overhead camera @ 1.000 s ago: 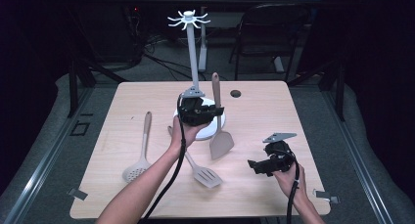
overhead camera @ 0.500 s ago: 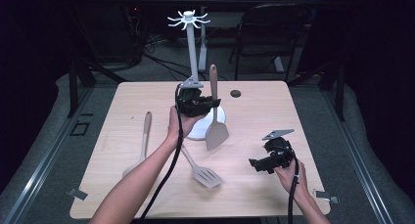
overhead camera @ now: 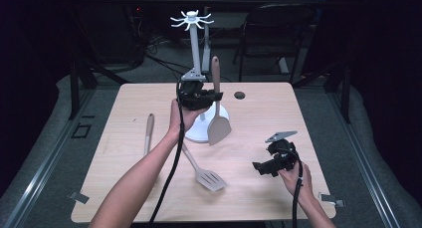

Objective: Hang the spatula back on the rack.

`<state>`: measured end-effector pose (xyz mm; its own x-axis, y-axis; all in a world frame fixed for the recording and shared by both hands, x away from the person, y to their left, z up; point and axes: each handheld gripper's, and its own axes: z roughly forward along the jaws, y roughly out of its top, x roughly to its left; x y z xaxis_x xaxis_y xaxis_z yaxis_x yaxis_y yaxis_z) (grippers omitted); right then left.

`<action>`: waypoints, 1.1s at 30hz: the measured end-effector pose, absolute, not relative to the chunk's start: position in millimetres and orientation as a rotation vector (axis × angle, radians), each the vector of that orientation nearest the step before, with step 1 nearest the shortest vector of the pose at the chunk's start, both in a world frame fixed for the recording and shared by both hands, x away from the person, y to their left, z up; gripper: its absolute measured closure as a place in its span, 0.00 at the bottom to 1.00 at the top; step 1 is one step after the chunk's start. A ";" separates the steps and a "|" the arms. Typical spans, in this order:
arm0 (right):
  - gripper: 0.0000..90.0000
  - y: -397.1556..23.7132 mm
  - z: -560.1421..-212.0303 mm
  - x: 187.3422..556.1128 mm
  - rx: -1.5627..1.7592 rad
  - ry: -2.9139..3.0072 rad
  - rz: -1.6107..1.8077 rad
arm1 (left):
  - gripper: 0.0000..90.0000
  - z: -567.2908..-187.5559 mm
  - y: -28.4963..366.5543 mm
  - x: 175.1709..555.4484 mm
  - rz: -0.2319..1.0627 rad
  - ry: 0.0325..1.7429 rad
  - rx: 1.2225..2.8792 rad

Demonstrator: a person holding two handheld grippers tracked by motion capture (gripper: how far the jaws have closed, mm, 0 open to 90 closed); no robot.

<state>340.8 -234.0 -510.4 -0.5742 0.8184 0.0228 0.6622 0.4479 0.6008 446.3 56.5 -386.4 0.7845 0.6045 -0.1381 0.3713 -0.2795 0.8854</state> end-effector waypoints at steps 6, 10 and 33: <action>0.00 -234.8 -510.1 342.3 1.272 2.437 0.823 | 0.86 -378.8 58.3 450.9 0.282 0.738 1.896; 0.00 -235.6 -507.3 343.1 1.259 2.447 0.801 | 0.86 -371.8 60.2 454.9 0.300 0.738 1.895; 0.00 -231.6 -509.0 342.8 1.251 2.460 0.826 | 0.86 -347.2 73.2 469.2 0.352 0.763 1.882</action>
<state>342.8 -231.6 -509.0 -0.5955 0.8030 0.0244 0.6549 0.4677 0.5936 469.2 73.2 -347.2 0.7556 0.6478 -0.0974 0.3469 -0.2694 0.8984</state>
